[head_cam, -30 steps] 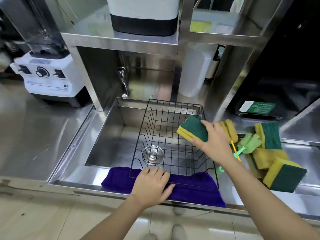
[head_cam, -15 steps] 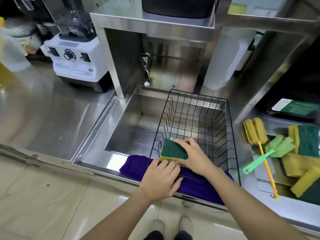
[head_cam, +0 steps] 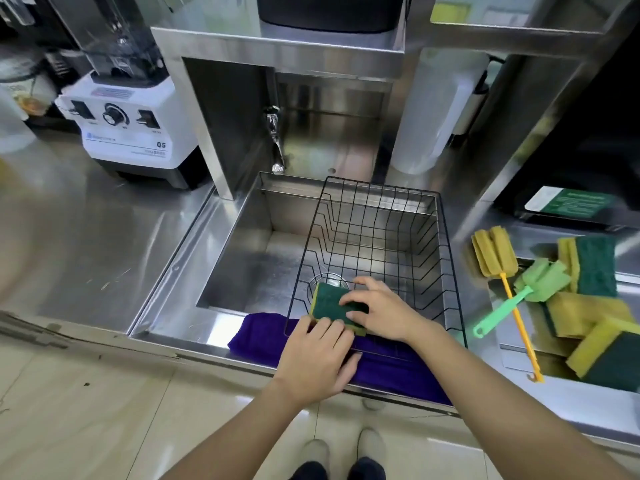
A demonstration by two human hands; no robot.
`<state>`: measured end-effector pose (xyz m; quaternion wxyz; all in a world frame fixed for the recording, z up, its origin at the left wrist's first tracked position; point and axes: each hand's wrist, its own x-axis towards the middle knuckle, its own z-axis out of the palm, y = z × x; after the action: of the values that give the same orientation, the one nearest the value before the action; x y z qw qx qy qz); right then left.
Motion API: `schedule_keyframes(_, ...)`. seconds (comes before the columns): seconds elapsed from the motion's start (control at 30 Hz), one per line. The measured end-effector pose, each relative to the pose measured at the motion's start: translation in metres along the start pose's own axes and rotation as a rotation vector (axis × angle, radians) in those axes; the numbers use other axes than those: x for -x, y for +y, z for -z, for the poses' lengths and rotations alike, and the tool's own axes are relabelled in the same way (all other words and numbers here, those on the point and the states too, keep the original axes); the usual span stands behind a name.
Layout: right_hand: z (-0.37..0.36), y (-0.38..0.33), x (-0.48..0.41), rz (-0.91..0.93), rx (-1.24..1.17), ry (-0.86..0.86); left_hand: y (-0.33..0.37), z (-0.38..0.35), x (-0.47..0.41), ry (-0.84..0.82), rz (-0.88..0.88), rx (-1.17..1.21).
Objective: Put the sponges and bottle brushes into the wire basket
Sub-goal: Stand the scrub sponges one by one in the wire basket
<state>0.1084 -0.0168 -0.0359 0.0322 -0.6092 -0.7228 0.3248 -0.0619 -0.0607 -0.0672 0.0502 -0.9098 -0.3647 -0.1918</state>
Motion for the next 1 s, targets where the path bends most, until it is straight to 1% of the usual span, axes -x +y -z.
schedule_keyframes(0.1,0.005,-0.003,0.008,0.006,0.073,0.011,0.009,0.001,-0.009,-0.075,0.019,0.004)
schedule_keyframes(0.27,0.026,0.009,0.035,-0.02,0.086,0.162,0.037,0.001,-0.036,-0.154,-0.021,0.011)
schedule_keyframes(0.37,0.043,0.027,0.056,-0.079,0.047,0.329,0.056,-0.003,-0.053,-0.178,-0.082,0.021)
schedule_keyframes(0.5,0.06,0.059,0.09,-0.19,0.029,0.631,0.081,-0.01,-0.067,-0.242,-0.212,0.048)
schedule_keyframes(0.57,0.066,0.077,0.108,-0.277,0.016,0.774,0.094,-0.017,-0.073,-0.267,-0.253,0.037)
schedule_keyframes(0.63,0.071,0.096,0.125,-0.401,0.031,0.871,0.107,-0.013,-0.08,-0.356,-0.233,0.053)
schedule_keyframes(0.7,0.076,0.115,0.142,-0.577,0.069,0.895,0.115,-0.008,-0.085,-0.465,-0.222,0.015)
schedule_keyframes(0.73,0.077,0.124,0.15,-0.664,0.092,0.888,0.115,-0.01,-0.085,-0.486,-0.227,-0.018)
schedule_keyframes(0.8,0.077,0.139,0.165,-0.816,0.106,0.837,0.113,-0.008,-0.087,-0.468,-0.225,-0.025)
schedule_keyframes(0.87,0.076,0.155,0.177,-0.937,0.078,0.751,0.112,-0.012,-0.086,-0.472,-0.233,0.017)
schedule_keyframes(0.93,0.073,0.169,0.185,-1.008,0.031,0.655,0.11,-0.02,-0.084,-0.397,-0.25,0.052)
schedule_keyframes(1.0,0.072,0.179,0.19,-1.031,-0.052,0.576,0.111,-0.02,-0.083,-0.35,-0.252,0.062)
